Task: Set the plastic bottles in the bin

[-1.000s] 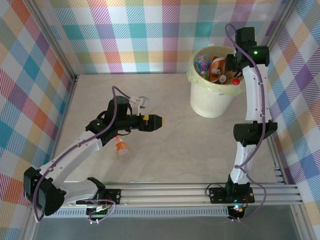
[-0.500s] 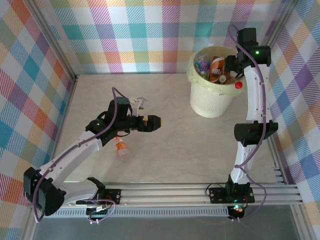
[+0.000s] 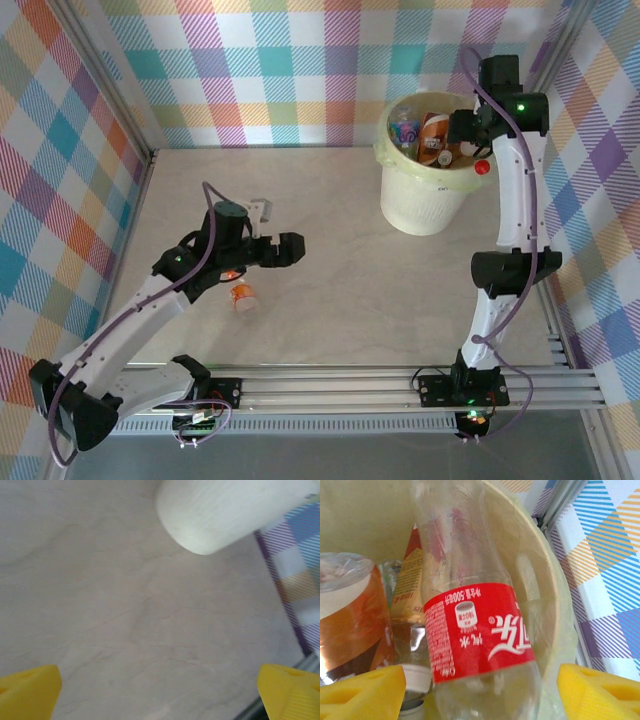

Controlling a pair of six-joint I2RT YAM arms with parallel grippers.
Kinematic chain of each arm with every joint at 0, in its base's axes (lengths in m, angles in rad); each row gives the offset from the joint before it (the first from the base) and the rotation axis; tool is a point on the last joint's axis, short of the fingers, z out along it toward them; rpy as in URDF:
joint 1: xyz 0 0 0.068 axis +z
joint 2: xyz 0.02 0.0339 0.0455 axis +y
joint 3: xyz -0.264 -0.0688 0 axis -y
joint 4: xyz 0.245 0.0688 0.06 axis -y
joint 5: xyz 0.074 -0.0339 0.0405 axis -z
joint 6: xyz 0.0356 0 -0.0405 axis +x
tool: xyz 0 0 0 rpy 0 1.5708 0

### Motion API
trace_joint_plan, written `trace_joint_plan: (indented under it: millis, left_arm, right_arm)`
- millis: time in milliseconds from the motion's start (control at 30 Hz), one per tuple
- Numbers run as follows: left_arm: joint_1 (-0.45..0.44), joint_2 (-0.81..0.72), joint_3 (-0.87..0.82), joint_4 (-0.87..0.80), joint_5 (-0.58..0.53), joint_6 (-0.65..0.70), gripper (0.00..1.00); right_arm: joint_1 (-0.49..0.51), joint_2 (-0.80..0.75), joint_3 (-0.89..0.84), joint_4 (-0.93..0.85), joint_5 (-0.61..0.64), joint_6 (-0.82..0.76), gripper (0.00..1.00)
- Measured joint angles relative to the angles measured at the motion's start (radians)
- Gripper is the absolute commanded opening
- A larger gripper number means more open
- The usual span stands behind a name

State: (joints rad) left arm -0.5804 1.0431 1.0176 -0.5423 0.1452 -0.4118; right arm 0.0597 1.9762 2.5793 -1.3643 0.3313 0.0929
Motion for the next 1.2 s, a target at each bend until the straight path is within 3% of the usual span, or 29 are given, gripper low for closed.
trace_joint_plan:
  millis: [267,500,867,1200]
  left_arm:
    - [0.000,-0.105,-0.029,-0.197,-0.232,-0.079,1.00]
    - [0.000,-0.104,-0.123,-0.333,-0.344,-0.166,0.99]
    - [0.000,-0.042,-0.228,-0.387,-0.360,-0.292,0.98]
    - [0.000,0.052,-0.324,-0.281,-0.270,-0.368,0.95]
  right_arm:
    - [0.010,-0.183,-0.148,0.066,-0.073,0.001,0.83]
    - [0.043,-0.418,-0.441,0.189,-0.278,0.028,0.84]
    - [0.153,-0.711,-0.968,0.469,-0.665,0.103,0.86]
    - [0.267,-0.747,-1.236,0.629,-0.758,0.140,0.86]
